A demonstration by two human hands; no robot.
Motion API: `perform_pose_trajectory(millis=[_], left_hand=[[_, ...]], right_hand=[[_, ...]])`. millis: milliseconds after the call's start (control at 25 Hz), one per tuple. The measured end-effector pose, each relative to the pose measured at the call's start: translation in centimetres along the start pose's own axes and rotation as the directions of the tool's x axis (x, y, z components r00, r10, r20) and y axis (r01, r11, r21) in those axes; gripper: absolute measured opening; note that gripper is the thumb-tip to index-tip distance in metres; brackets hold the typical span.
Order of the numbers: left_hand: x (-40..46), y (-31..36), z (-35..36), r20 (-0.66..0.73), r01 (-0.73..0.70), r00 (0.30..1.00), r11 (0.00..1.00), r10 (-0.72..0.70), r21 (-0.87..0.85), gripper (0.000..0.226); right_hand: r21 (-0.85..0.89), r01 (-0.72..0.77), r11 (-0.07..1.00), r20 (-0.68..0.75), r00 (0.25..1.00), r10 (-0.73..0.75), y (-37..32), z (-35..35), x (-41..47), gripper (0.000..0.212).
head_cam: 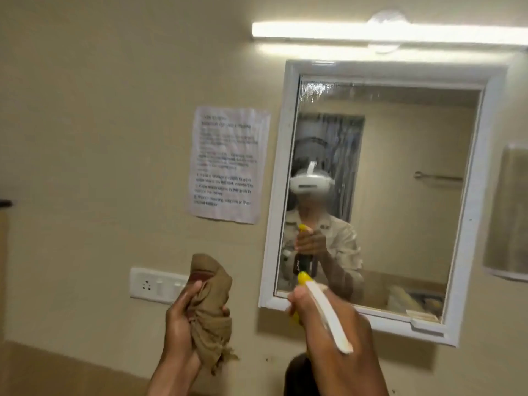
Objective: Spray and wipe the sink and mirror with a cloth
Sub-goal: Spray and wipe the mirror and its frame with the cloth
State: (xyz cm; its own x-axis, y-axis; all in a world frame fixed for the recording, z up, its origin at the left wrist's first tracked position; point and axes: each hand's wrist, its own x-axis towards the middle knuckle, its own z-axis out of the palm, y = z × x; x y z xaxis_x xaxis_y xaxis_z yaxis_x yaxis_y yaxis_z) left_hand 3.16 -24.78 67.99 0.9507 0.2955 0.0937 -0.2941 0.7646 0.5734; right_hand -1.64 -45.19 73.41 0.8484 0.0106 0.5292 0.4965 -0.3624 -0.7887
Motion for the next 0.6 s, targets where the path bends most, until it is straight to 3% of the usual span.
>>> perform_pose_trajectory(millis=[120,240,400,600], left_hand=[[3.8,5.0,7.7,0.062,-0.217,0.976,0.967,0.21,0.136,0.012],[6.8,9.7,15.1,0.117,-0.418,0.907,0.9,0.405,0.124,0.009],[9.1,15.2,21.8,0.12,-0.369,0.923,0.929,0.367,0.001,0.017],[11.7,17.2,22.8,0.193,-0.251,0.95,0.968,0.245,0.007,0.019]], right_hand=[[-0.014,0.311,0.95,-0.094,0.946,-0.311,-7.6,-1.3,3.9,0.045],[-0.088,0.4,0.912,-0.243,0.879,-0.409,-13.3,-0.2,9.2,0.043],[-0.187,0.444,0.876,-0.318,0.817,-0.481,-17.5,1.2,14.3,0.045],[-0.34,0.283,0.897,-0.293,0.874,-0.387,-16.3,3.2,14.7,0.038]])
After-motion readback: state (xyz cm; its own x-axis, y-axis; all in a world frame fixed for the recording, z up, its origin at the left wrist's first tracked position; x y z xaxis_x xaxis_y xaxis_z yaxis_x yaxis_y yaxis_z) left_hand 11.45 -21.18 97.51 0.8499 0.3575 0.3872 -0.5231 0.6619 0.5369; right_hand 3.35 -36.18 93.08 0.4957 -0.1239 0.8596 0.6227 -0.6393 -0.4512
